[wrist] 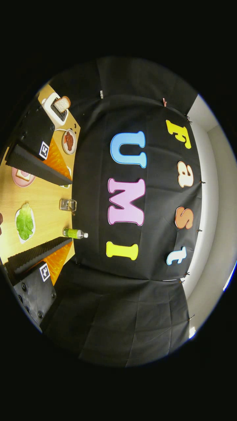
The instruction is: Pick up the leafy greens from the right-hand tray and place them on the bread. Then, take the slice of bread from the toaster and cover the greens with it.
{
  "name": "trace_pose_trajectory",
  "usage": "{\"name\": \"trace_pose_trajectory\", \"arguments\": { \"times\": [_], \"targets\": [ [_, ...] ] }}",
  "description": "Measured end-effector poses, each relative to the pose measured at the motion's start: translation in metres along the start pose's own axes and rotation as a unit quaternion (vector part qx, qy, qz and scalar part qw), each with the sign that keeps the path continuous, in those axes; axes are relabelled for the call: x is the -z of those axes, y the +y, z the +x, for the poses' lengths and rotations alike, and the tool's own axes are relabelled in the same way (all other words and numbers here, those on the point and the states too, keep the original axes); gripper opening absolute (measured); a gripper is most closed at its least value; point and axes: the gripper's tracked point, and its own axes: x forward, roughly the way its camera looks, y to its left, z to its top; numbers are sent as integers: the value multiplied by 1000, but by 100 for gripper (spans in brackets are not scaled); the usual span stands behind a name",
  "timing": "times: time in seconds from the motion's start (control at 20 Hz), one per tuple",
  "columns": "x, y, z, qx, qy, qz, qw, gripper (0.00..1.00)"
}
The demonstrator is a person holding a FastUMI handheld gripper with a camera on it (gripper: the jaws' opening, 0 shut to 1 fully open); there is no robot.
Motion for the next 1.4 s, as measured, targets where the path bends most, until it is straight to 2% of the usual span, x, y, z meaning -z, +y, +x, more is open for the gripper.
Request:
{"name": "trace_pose_trajectory", "arguments": {
  "times": [0.45,0.75,1.15,1.4],
  "targets": [
    [7,-5,20,-21,14,10,1000,98],
    [37,-18,35,-32,51,13,998,98],
    [118,-26,48,-55,140,3,989,98],
    [176,-23,62,-97,206,4,974,98]
  ]
}}
